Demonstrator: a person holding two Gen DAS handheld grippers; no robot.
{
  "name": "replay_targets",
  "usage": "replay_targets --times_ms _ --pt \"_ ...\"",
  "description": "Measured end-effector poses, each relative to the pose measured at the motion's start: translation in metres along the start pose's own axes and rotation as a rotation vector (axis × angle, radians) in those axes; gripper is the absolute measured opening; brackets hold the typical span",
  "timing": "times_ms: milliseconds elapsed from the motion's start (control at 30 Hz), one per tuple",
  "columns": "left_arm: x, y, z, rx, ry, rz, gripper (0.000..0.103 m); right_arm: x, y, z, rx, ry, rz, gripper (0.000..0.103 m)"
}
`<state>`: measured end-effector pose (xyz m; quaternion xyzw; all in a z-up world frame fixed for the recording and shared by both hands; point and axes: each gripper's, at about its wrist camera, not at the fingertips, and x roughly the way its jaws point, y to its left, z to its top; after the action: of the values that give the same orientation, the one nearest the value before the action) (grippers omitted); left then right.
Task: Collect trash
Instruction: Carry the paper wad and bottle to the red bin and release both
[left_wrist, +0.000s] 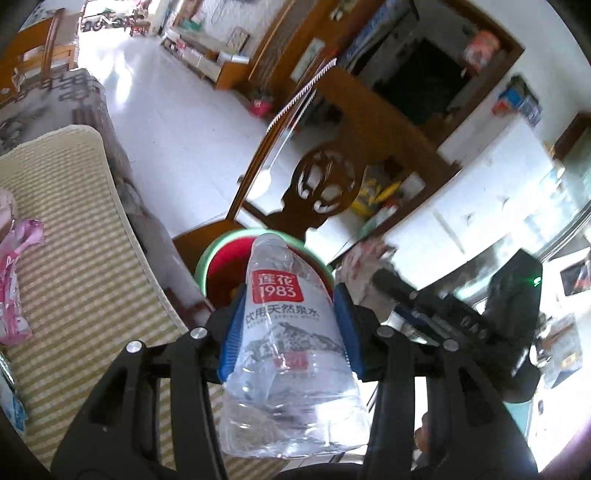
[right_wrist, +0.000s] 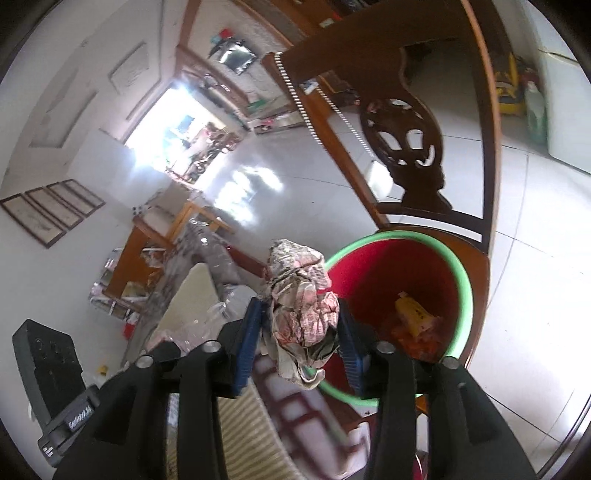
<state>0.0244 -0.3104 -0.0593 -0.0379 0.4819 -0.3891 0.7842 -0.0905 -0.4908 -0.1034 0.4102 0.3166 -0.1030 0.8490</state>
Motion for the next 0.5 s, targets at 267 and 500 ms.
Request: replay_targets --times_ms 267,500 --pt "-0.017 0.024 -0.008 -0.058 -0.041 0.013 0.074 0.006 0.002 -0.001 -0.001 0.007 -0.027 0.071" --pt "-0.075 0.05 -0.025 -0.043 -0.087 0.083 0.079 0.002 0.06 -0.013 -0.092 0.04 0.049 0.071"
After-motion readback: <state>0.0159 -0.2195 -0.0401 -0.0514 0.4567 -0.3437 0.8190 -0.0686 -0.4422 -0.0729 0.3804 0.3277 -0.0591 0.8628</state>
